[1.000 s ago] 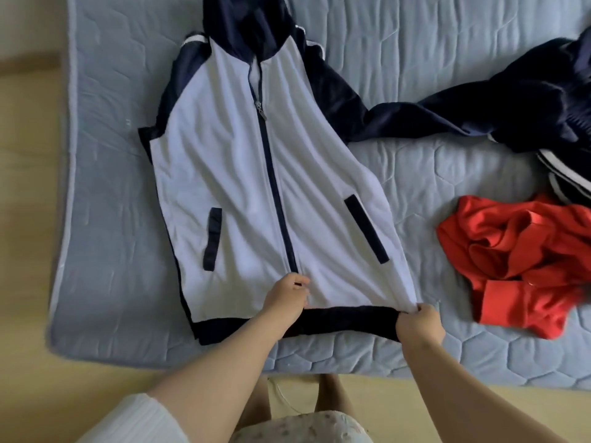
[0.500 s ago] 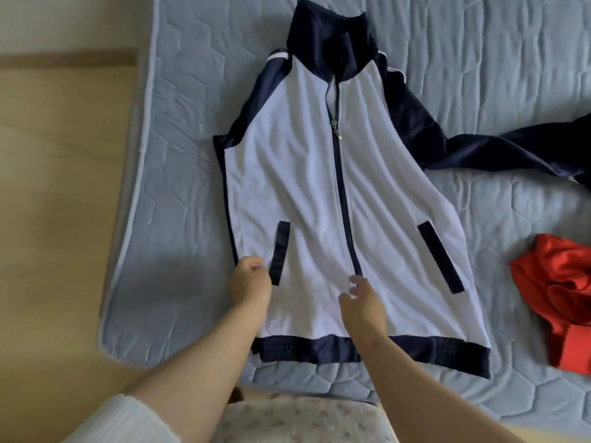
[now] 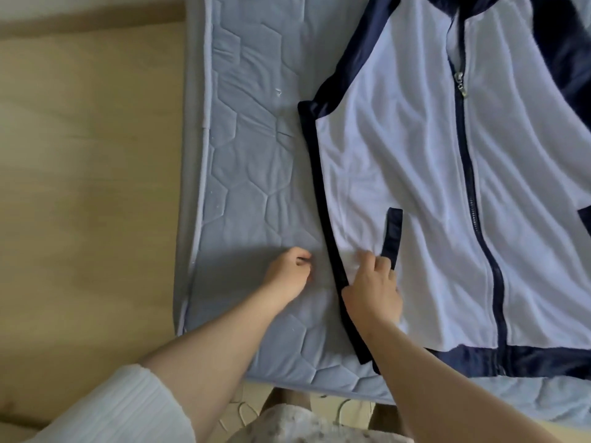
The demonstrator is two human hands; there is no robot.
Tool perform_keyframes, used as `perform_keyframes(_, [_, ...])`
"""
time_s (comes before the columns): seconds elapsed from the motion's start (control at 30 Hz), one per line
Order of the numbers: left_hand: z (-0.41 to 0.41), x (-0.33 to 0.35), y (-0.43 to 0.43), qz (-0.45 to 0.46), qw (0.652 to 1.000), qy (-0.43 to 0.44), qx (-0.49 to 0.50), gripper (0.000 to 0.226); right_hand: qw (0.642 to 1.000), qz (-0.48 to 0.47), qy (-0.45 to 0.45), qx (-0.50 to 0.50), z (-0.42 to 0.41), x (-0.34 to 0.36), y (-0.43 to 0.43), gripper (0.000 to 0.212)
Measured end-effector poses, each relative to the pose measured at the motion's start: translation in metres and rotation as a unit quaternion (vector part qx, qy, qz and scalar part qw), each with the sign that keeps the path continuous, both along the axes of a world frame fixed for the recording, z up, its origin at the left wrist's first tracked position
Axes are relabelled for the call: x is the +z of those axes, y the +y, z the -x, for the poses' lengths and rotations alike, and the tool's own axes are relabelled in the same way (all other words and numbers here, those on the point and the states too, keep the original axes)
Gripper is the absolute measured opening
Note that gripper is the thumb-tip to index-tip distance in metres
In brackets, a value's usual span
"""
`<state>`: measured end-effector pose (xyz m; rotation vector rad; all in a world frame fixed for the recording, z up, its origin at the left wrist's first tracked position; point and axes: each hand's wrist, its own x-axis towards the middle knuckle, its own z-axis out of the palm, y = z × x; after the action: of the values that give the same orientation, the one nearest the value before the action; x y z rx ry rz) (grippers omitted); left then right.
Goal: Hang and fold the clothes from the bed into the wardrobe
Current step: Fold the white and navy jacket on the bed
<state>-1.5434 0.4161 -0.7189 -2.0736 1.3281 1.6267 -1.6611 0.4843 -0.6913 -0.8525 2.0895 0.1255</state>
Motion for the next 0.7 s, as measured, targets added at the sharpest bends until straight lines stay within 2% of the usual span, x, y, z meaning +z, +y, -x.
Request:
perform_keyframes(0.2, [0.033, -0.001, 0.018, -0.080, 0.994, 0.072, 0.003, 0.006, 0.971, 0.070, -0.131, -0.187, 0.028, 0.000, 0.016, 0.034])
perform_keyframes(0.23, [0.040, 0.001, 0.019, -0.094, 0.992, 0.082, 0.019, 0.010, 0.967, 0.074, -0.142, -0.201, 0.031, 0.001, 0.018, 0.033])
perform_keyframes(0.3, [0.050, 0.009, 0.020, -0.113, 0.990, 0.079, 0.039, 0.033, 0.959, 0.070, -0.155, -0.227, 0.034, 0.005, 0.019, 0.032])
perform_keyframes(0.37, [0.051, 0.021, 0.015, -0.094, 0.992, 0.079, 0.041, 0.037, 0.949, 0.060, -0.162, -0.262, 0.035, 0.012, 0.019, 0.034])
perform_keyframes(0.47, [0.038, 0.052, -0.004, -0.010, 0.998, 0.065, -0.016, 0.024, 0.938, 0.057, -0.165, -0.298, 0.032, 0.031, 0.016, 0.043])
perform_keyframes(0.57, [0.013, 0.081, -0.032, 0.148, 0.984, -0.020, -0.099, 0.005, 0.936, 0.061, -0.175, -0.298, 0.027, 0.052, 0.005, 0.050])
perform_keyframes(0.63, [-0.008, 0.100, -0.051, 0.242, 0.965, -0.078, -0.069, 0.009, 0.937, 0.063, -0.183, -0.291, 0.025, 0.065, -0.003, 0.050])
perform_keyframes(0.7, [-0.026, 0.118, -0.068, 0.305, 0.943, -0.129, 0.041, 0.016, 0.937, 0.070, -0.188, -0.285, 0.023, 0.075, -0.010, 0.050])
